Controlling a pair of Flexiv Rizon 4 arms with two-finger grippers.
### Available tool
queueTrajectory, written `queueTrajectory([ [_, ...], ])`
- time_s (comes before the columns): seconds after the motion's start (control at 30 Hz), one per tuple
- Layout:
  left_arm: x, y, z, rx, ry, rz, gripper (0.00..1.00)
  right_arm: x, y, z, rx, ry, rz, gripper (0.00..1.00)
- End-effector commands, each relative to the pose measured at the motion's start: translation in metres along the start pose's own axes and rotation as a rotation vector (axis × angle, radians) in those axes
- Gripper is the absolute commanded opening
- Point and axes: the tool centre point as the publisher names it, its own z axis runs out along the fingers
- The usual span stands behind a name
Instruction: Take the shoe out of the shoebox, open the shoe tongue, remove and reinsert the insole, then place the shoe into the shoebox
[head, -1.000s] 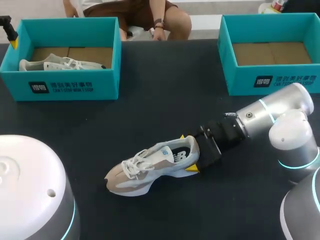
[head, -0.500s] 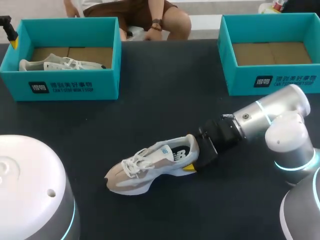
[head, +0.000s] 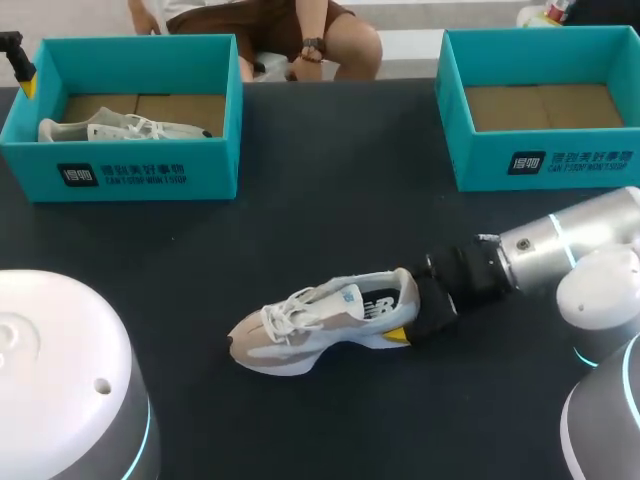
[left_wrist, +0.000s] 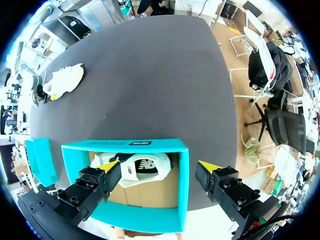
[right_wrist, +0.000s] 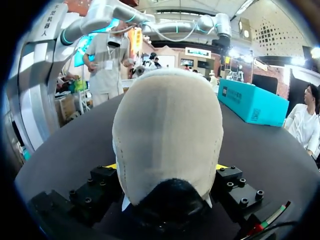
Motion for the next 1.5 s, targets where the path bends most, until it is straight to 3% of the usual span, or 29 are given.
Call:
queueTrajectory([
  [0.03,0.0,-0.001,0.0,-0.002,0.003,0.001,1.0,0.012,-0.001,-0.013,0.007,-0.061,0.006,0.0],
  [0.17,0.0,-0.001,0.0,-0.002,0.003,0.001,1.0,0.014,-0.006,-0.019,0.015,-0.115,0.023,0.0],
  [0.5,0.0,-0.001,0.0,-0.002,0.003,0.001,1.0,0.018,-0.01,-0.013,0.001,-0.135,0.04,0.0],
  [1.5,0.0,-0.001,0.0,-0.002,0.003,0.001,1.0,0.016,-0.018,-0.007,-0.003,-0.109,0.058,0.0],
])
